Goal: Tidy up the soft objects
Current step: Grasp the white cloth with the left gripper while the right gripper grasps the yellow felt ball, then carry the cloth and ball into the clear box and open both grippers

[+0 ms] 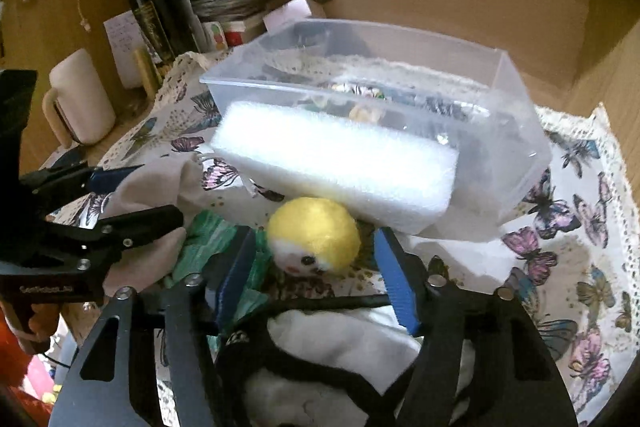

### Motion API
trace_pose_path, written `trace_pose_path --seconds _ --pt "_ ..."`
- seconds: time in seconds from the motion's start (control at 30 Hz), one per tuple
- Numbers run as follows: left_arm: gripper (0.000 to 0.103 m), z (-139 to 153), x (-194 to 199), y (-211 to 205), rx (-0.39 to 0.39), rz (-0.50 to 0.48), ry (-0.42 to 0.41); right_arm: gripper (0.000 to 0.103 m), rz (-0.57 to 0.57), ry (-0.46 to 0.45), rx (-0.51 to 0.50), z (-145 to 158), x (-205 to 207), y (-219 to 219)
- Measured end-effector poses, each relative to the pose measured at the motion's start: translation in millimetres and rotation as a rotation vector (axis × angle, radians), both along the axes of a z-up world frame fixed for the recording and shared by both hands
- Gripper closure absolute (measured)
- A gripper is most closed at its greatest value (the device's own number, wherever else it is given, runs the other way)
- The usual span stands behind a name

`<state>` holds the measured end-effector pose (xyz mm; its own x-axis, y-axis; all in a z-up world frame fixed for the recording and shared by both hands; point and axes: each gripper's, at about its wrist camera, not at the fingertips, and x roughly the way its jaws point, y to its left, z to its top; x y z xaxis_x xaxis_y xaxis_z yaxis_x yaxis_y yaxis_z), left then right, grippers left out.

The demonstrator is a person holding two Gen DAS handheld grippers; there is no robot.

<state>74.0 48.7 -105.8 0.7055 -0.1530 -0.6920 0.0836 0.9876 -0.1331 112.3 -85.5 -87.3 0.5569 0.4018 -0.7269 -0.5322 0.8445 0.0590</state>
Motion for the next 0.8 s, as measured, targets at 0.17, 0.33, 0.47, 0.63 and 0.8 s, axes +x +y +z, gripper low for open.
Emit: trace_pose_path --seconds 0.17,0.33,0.47,0.63,0.8 --pt "0.077 4 -5 -1 0.017 0.003 -0.047 0.062 0.001 0.017 0.023 -3 4 -3" --pt "0.088 10 -10 2 0.011 0.007 -0.071 0.063 0.007 -0.021 0.029 4 -6 -11" --pt "0.089 19 -15 5 0.026 0.019 -0.099 0.063 -0.004 -0.055 0.04 15 -14 -20" --pt "0.089 39 -23 8 0.029 0.038 -0.156 0.063 -0.025 -0.122 0.047 34 -23 -29" --pt "0.089 63 -25 6 0.029 0.044 -0.228 0.063 -0.059 -0.201 0.075 59 -24 -43"
